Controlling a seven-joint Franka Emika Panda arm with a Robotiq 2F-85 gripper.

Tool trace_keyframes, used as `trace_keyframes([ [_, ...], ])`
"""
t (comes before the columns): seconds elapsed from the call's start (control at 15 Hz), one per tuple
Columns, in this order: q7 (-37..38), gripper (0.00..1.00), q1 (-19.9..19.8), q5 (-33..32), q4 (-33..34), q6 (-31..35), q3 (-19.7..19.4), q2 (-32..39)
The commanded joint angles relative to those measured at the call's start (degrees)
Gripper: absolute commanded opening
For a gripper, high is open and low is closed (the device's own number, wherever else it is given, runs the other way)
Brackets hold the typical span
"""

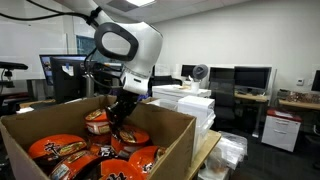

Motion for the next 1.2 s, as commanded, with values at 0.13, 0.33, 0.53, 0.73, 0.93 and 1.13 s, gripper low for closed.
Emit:
trace_keyframes([
  [0.13, -1.3, 0.19, 0.2, 2.1, -2.1, 1.0, 1.1, 0.4],
  [0.33, 0.0, 0.15, 0.5, 1.3, -2.9, 3.4, 1.4, 0.7],
  [0.53, 0.8, 0.14, 0.9, 0.9, -3.4, 5.2, 1.6, 1.3],
  [0.73, 0.9, 0.18, 1.1, 1.2, -3.3, 5.1, 1.7, 2.1],
  [0.93, -1.2, 0.16, 0.7, 3.3, -2.4, 1.3, 2.1, 3.4],
  [1.13, -2.9, 0.14, 0.3, 5.8, -1.5, -2.8, 2.1, 4.1],
])
